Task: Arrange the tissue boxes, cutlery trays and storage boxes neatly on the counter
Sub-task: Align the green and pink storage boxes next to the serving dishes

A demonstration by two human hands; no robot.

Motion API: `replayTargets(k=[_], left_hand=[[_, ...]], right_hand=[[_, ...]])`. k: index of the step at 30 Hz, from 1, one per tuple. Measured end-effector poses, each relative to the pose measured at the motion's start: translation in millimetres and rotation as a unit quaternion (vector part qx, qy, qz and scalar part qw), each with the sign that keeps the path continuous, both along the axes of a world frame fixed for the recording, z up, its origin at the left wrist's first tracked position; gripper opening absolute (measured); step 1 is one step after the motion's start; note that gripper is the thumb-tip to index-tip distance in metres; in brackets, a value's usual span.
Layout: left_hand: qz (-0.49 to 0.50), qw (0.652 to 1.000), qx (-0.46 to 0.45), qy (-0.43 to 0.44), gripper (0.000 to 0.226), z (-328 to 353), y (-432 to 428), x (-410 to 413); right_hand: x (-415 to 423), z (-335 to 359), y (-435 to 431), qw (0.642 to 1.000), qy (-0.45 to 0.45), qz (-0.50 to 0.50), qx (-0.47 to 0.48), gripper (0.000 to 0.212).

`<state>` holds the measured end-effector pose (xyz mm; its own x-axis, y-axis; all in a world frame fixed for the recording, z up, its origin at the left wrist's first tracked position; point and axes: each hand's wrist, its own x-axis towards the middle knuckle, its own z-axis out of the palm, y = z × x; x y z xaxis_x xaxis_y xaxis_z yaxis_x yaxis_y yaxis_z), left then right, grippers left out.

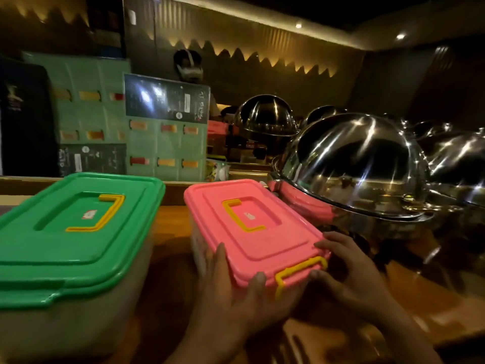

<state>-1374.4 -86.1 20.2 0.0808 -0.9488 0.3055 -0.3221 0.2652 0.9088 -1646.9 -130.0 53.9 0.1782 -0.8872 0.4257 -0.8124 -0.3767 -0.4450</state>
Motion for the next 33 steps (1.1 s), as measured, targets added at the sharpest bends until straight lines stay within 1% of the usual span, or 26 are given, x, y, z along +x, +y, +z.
replayTargets(k=[2,3,5,6,9,11,13,16,18,21,25,30,33], left_hand=[[0.022,0.999,0.007,0.041,0.125,2,-2,-9],[0.038,0.998,0.018,0.040,0.123,3,-5,-9],[0.069,0.996,0.038,0.032,0.113,2,-16,-5],[0.077,0.995,0.041,0.043,0.107,2,-23,0],[0.099,0.987,0.034,0.120,0.081,-5,-48,17],[0.107,0.984,0.023,0.140,0.064,-3,-59,25],[0.107,0.984,0.009,0.144,0.057,5,-68,30],[0.097,0.986,0.025,0.137,0.047,11,-79,30],[0.098,0.986,0.026,0.130,0.045,12,-86,30],[0.103,0.986,0.017,0.126,0.051,12,-95,31],[0.103,0.988,0.019,0.116,0.039,12,-105,33],[0.100,0.988,0.038,0.112,0.037,19,-117,35],[0.103,0.989,0.046,0.093,0.037,21,-124,34]], right_hand=[[1,-3,-4,1.000,-0.002,0.009,-0.030,0.068],[3,-5,-6,0.999,-0.004,0.009,-0.038,0.067],[13,-9,-7,0.999,-0.012,0.003,-0.045,0.066],[19,-11,-8,0.999,-0.017,-0.001,-0.049,0.066],[41,-18,-10,0.997,-0.039,-0.011,-0.072,0.067],[52,-26,-13,0.995,-0.048,-0.018,-0.086,0.066],[60,-31,-17,0.995,-0.046,-0.029,-0.089,0.069],[66,-34,-26,0.995,-0.038,-0.039,-0.086,0.076],[67,-35,-31,0.995,-0.035,-0.038,-0.082,0.077],[70,-35,-39,0.995,-0.033,-0.039,-0.082,0.080],[71,-35,-50,0.996,-0.030,-0.031,-0.075,0.079],[73,-31,-69,0.998,-0.010,-0.024,-0.055,0.080],[73,-30,-82,0.999,-0.010,-0.016,-0.033,0.082]])
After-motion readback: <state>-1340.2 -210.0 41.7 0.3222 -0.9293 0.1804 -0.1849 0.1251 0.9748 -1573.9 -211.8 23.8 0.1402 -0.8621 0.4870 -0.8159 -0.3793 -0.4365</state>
